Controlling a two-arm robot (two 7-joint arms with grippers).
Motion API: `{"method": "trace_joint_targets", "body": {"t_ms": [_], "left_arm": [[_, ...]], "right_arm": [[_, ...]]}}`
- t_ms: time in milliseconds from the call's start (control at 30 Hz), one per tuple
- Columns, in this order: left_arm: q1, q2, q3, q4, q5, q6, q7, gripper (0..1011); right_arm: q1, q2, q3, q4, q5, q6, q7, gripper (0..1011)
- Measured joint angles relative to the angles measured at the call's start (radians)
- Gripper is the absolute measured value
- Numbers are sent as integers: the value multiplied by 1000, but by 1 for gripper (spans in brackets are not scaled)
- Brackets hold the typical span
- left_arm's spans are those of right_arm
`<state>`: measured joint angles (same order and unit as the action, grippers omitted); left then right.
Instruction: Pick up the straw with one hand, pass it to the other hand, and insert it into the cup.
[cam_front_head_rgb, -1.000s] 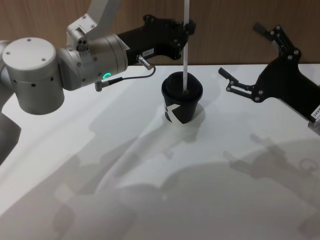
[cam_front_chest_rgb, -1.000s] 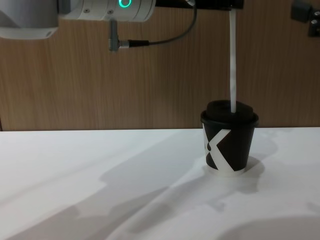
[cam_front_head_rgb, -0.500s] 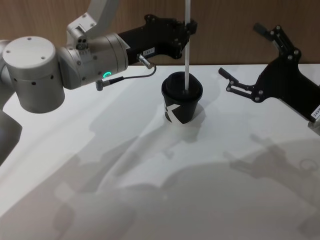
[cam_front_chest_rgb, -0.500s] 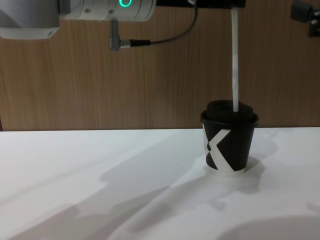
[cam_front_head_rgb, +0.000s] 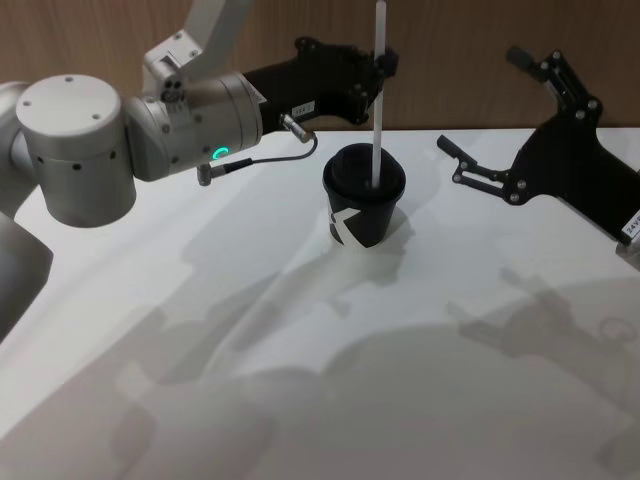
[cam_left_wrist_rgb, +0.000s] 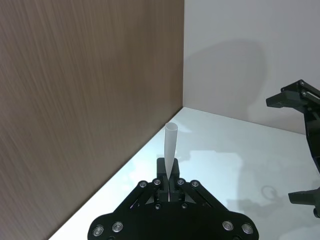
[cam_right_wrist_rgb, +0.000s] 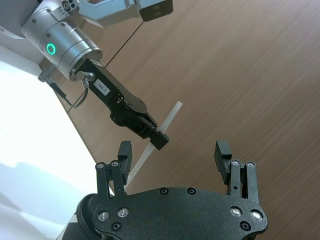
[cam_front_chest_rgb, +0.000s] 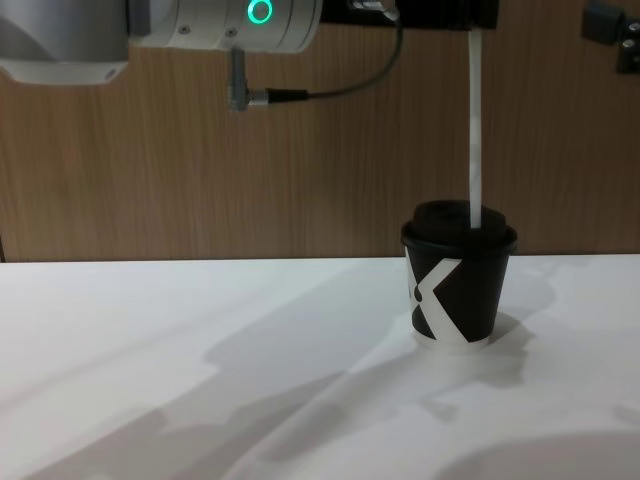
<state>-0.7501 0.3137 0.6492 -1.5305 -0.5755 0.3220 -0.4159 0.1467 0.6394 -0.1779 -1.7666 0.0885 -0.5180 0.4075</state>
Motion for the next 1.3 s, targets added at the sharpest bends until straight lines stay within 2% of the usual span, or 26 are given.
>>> {"method": "trace_joint_targets", "body": {"t_ms": [733,900,933,967,1233,1300], "left_arm": [[7,-34,2,38,25,3,13,19],[8,-38,2,42,27,3,15,144],[8,-38,2,43,28,3,16,199],[8,-38,2,43,28,3,16,199],[9,-42,2,47,30,3,17,478],[9,-42,2,47,30,3,18,512]], "right_arm": [[0,0,0,0,0,0,0,1001],[0,0,0,0,0,0,0,1001],[0,0,0,0,0,0,0,1001],[0,0,0,0,0,0,0,1001],[0,0,0,0,0,0,0,1001],[0,0,0,0,0,0,0,1001]]}}
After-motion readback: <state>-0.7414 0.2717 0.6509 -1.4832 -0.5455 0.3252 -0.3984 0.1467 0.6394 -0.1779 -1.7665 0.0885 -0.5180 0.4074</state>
